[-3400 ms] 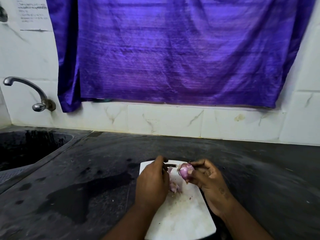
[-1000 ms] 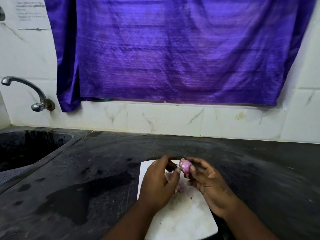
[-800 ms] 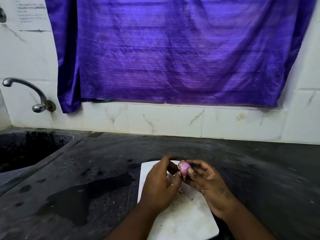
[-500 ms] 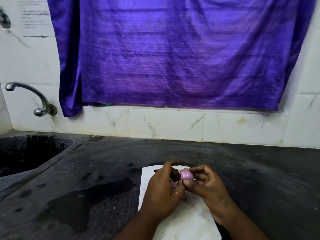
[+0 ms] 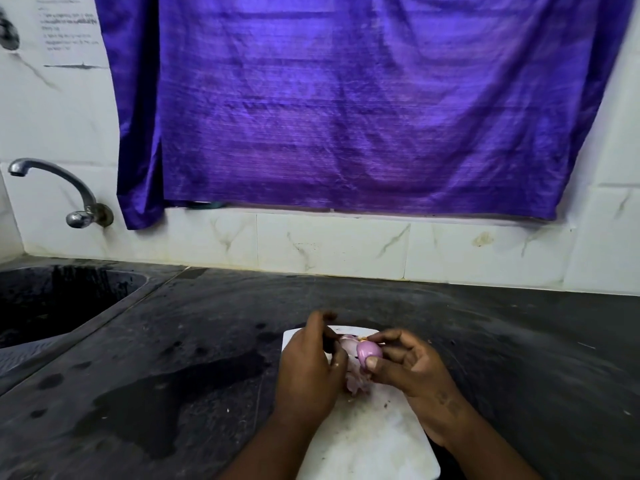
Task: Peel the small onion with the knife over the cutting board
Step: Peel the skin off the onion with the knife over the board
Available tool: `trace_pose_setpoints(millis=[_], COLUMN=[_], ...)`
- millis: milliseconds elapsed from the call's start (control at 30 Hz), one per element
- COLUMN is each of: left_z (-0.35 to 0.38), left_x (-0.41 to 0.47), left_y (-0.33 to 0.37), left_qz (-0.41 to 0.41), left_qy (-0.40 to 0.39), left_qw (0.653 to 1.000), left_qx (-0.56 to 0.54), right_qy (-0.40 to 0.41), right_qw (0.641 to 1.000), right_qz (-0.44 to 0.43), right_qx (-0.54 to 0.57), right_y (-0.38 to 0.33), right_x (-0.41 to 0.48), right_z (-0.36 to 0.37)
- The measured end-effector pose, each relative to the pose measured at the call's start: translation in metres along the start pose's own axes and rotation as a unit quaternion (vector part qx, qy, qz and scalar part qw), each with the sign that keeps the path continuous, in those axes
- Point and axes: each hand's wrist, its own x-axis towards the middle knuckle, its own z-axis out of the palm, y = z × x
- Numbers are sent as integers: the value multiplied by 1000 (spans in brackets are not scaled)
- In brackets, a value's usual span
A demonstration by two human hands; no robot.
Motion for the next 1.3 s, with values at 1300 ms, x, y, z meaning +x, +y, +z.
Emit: trace_pose_setpoints(millis=[1300], left_z=[2], left_x=[11], left_y=[3], left_qz=[-151], left_qy=[-63], left_qw=[865], left_qx=[-474], right_qy=[-2], right_qw=[999], right_qz=[13], right_qx=[45], right_y=[2], right_x=[2], right_z=[3])
